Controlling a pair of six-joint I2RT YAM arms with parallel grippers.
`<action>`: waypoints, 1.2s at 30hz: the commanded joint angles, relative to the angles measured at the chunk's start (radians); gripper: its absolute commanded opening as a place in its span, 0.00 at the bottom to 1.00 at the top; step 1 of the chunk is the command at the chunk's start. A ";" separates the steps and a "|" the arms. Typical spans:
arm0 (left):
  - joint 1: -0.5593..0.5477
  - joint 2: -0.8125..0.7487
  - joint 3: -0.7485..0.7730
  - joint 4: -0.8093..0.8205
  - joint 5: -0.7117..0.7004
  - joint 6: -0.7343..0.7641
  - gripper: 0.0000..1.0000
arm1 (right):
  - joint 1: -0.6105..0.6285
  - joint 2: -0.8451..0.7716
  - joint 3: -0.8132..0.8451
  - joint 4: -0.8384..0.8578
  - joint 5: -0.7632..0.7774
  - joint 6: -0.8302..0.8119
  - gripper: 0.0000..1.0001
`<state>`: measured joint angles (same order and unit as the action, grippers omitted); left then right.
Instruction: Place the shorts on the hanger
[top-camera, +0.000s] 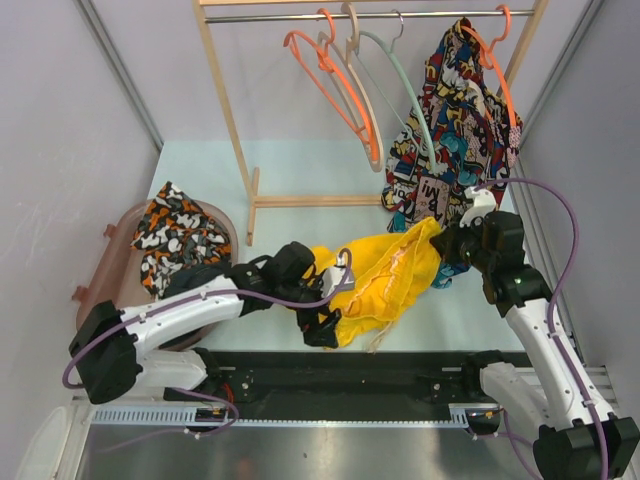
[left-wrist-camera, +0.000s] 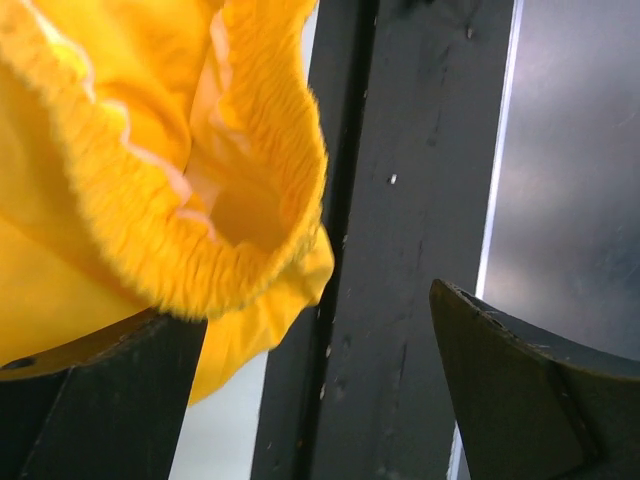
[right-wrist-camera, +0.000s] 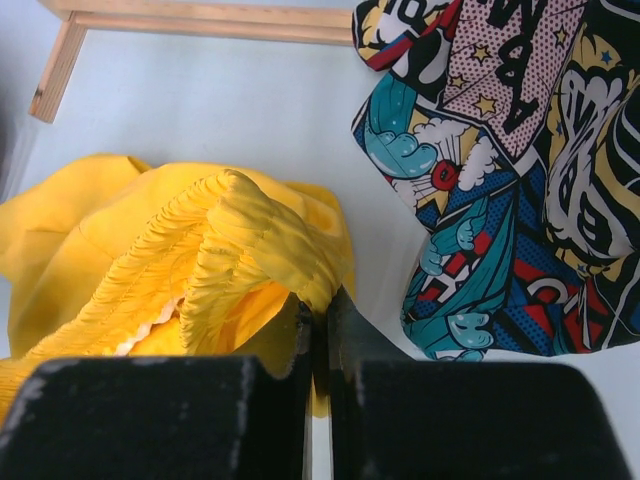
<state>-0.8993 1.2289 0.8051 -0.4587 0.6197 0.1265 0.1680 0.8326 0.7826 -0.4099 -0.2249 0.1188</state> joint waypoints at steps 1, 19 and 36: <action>-0.076 0.038 0.023 0.208 -0.072 -0.200 0.91 | 0.002 0.005 0.004 0.074 0.044 0.048 0.00; 0.150 0.068 0.441 -0.286 0.020 0.175 0.00 | 0.004 -0.141 0.067 0.063 -0.062 -0.027 0.00; 0.350 0.075 1.396 -0.841 -0.069 0.607 0.00 | 0.016 -0.107 0.563 0.020 -0.333 -0.166 0.00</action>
<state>-0.5549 1.2808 2.0926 -1.1954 0.5949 0.6468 0.1886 0.6956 1.2919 -0.3691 -0.5201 0.0143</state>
